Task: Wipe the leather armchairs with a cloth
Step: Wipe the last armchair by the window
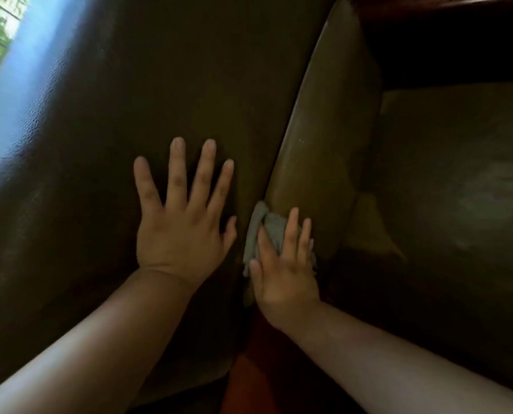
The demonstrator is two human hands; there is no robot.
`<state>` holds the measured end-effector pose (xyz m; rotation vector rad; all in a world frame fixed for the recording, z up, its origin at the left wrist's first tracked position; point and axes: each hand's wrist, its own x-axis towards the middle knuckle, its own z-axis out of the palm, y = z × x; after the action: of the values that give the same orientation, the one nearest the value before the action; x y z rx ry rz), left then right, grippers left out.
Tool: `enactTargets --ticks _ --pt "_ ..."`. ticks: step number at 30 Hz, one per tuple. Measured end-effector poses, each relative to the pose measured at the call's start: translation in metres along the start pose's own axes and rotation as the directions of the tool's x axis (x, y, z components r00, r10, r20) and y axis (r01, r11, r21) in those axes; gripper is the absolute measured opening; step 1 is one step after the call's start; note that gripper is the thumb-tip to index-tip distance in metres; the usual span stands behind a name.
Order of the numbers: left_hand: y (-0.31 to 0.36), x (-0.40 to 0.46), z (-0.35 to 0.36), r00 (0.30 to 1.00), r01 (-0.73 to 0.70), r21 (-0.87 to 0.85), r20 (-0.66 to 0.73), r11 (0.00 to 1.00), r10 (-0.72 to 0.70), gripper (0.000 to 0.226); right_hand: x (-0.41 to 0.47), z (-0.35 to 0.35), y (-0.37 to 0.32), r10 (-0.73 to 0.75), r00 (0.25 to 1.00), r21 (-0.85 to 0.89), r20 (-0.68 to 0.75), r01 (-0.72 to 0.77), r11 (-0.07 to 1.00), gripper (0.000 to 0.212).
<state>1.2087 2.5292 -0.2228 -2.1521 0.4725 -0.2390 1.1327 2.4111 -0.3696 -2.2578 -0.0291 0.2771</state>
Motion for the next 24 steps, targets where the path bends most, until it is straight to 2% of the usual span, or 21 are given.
enactTargets --ticks 3,5,7,9,10,12,15,17,19,22,24 --pt "0.005 0.002 0.005 1.000 -0.008 -0.063 -0.023 0.998 0.007 0.081 0.110 -0.049 0.005 0.125 0.986 0.117 -0.107 -0.112 0.987 0.063" --pt "0.013 0.010 0.001 1.000 -0.010 -0.092 -0.009 0.996 0.009 0.078 0.136 -0.067 0.012 0.149 0.981 0.105 -0.121 -0.136 0.985 0.062" --pt "0.026 0.023 0.000 1.000 0.014 -0.071 0.014 0.997 -0.013 0.076 0.105 -0.058 0.018 0.055 0.992 0.105 -0.111 -0.043 0.994 0.061" --pt "0.037 0.036 0.001 0.999 0.024 -0.037 0.043 0.999 -0.023 0.076 0.043 -0.037 0.019 -0.078 0.996 0.180 -0.036 0.083 0.980 0.058" --pt "0.040 0.041 0.004 0.999 0.020 -0.032 0.045 0.999 -0.019 0.075 0.025 -0.031 0.023 -0.111 0.994 0.221 0.011 0.106 0.969 0.055" --pt "0.047 0.050 0.013 1.000 0.015 -0.039 0.015 0.999 -0.014 0.071 0.049 -0.036 0.034 -0.083 0.996 0.256 0.036 0.071 0.964 0.052" --pt "0.061 0.060 0.021 0.996 0.071 -0.148 -0.039 0.986 -0.077 0.069 0.157 -0.076 0.038 0.033 0.989 0.125 -0.142 -0.016 0.992 0.057" --pt "0.074 0.067 0.023 0.989 0.130 -0.190 -0.039 0.973 -0.140 0.072 0.200 -0.098 0.041 0.038 0.978 0.088 -0.206 -0.020 0.996 0.058" --pt "0.082 0.073 0.021 0.983 0.172 -0.212 -0.021 0.962 -0.181 0.073 0.183 -0.090 0.044 0.007 0.978 0.114 -0.207 0.017 0.993 0.058" --pt "0.088 0.075 0.024 0.981 0.184 -0.237 -0.022 0.954 -0.195 0.073 0.107 -0.061 0.049 -0.121 0.983 0.203 -0.140 0.148 0.968 0.057" --pt "0.091 0.076 0.026 0.982 0.178 -0.244 -0.023 0.953 -0.189 0.073 0.111 -0.065 0.059 -0.170 0.981 0.152 -0.091 0.183 0.971 0.056"
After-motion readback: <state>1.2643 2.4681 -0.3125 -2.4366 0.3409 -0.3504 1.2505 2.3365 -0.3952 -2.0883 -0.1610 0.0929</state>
